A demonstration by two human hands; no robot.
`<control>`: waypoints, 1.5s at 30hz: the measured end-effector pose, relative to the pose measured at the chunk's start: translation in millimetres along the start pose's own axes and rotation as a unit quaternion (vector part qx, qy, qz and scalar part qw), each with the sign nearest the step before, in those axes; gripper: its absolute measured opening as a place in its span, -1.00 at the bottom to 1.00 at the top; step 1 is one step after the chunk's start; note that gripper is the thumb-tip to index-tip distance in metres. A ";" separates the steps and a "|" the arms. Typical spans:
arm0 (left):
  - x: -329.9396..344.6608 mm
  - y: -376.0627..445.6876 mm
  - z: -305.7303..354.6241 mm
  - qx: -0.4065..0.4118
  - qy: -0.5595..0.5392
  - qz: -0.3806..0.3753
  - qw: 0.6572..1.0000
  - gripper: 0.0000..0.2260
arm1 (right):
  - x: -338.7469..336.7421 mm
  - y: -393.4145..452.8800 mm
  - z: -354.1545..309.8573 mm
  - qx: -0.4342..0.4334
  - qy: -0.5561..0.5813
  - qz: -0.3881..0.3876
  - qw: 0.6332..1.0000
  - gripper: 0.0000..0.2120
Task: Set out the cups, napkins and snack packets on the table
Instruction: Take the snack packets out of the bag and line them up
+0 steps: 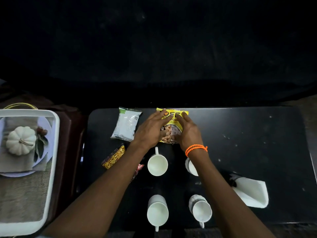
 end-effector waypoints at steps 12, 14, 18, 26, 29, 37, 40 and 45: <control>-7.7 -14.3 6.1 -0.013 0.034 0.006 0.999 -0.32 | -4.9 -0.3 -5.9 -0.009 -0.061 -0.020 0.998 -0.16; -28.2 -22.7 -1.1 -0.009 -0.003 0.045 0.999 -0.41 | -17.7 -0.9 -19.9 -0.005 -0.065 0.025 0.998 -0.17; -80.2 -48.9 -54.8 -0.053 -0.028 0.175 0.983 -0.57 | -23.6 -3.9 -74.3 -0.063 0.055 0.075 0.994 -0.31; -62.9 -75.2 -122.1 -0.137 -0.091 0.103 0.981 -0.41 | 60.5 4.8 -159.7 -0.141 0.023 -0.057 0.988 -0.42; -60.9 -83.8 -126.2 -0.169 -0.200 0.167 0.951 -0.40 | 63.6 11.6 -161.0 -0.121 0.031 -0.035 0.992 -0.47; -45.3 -92.2 -142.9 -0.314 -0.440 0.195 0.818 -0.57 | 72.5 12.9 -136.4 0.065 0.238 -0.050 0.968 -0.26; -44.2 -89.2 -137.9 -0.311 -0.469 0.181 0.807 -0.70 | 55.7 8.8 -134.3 0.082 0.290 0.022 0.953 -0.34; -32.7 -80.2 -115.5 -0.289 -0.496 0.105 0.812 -0.76 | 22.8 -1.3 -178.8 -0.089 -0.008 0.119 0.989 -0.52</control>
Point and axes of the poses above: each hand's wrist, its own y-axis towards the middle knuckle, its own x-axis out of the palm, z = x × y, the point moved 9 cm from there along y, towards the middle knuckle, and after that the axes turned 3 degrees about -x, right-handed, at the moved point
